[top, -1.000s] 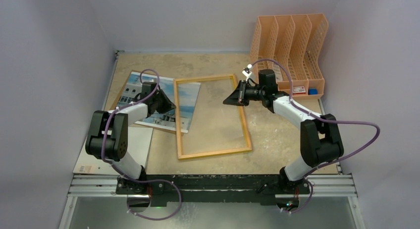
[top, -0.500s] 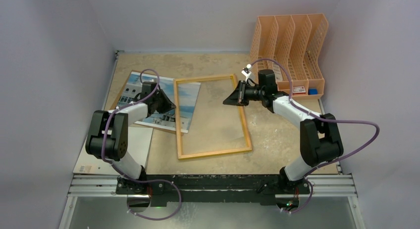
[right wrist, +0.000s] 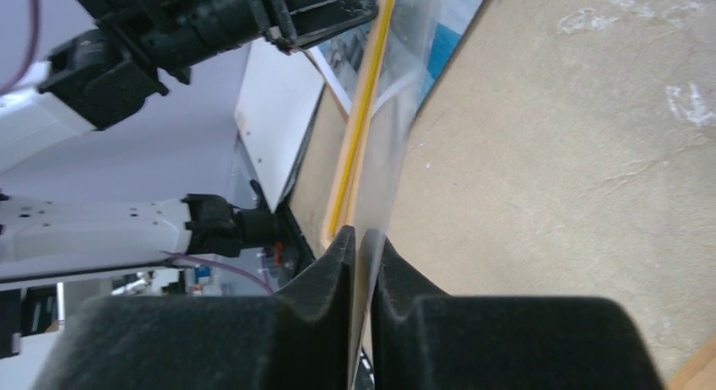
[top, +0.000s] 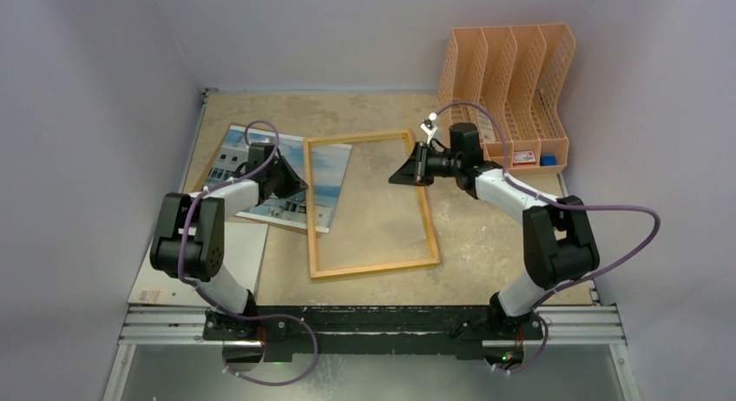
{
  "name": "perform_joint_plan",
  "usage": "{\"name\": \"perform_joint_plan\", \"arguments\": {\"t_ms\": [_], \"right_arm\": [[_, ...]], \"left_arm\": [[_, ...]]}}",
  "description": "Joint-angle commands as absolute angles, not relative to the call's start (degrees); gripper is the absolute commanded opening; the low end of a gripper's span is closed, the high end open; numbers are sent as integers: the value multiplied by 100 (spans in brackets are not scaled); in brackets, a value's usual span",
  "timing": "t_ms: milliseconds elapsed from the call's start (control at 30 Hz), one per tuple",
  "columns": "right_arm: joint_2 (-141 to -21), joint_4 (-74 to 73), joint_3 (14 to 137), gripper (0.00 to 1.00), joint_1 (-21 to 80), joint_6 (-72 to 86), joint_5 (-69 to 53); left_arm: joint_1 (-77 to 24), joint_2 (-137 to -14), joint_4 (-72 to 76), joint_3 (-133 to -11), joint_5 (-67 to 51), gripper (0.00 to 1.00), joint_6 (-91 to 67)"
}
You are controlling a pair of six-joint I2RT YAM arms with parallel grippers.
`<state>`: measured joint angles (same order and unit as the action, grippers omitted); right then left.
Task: Put the photo into the frame
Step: Place the photo frame item in the photo frame.
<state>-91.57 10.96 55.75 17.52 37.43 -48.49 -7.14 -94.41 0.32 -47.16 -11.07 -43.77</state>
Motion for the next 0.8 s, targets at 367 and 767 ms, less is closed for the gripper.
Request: {"name": "perform_joint_plan", "arguments": {"t_ms": [367,767], "right_arm": [[-9499,548,5687,36,1872,3392,-4161],[-9344,219,5715,67,1872,3053,-3351]], "left_arm": [[-712,-9504,16,-4848,-1017,13,-4256],[-712,-9552,-184,-4873,-1066,15,-4228]]}}
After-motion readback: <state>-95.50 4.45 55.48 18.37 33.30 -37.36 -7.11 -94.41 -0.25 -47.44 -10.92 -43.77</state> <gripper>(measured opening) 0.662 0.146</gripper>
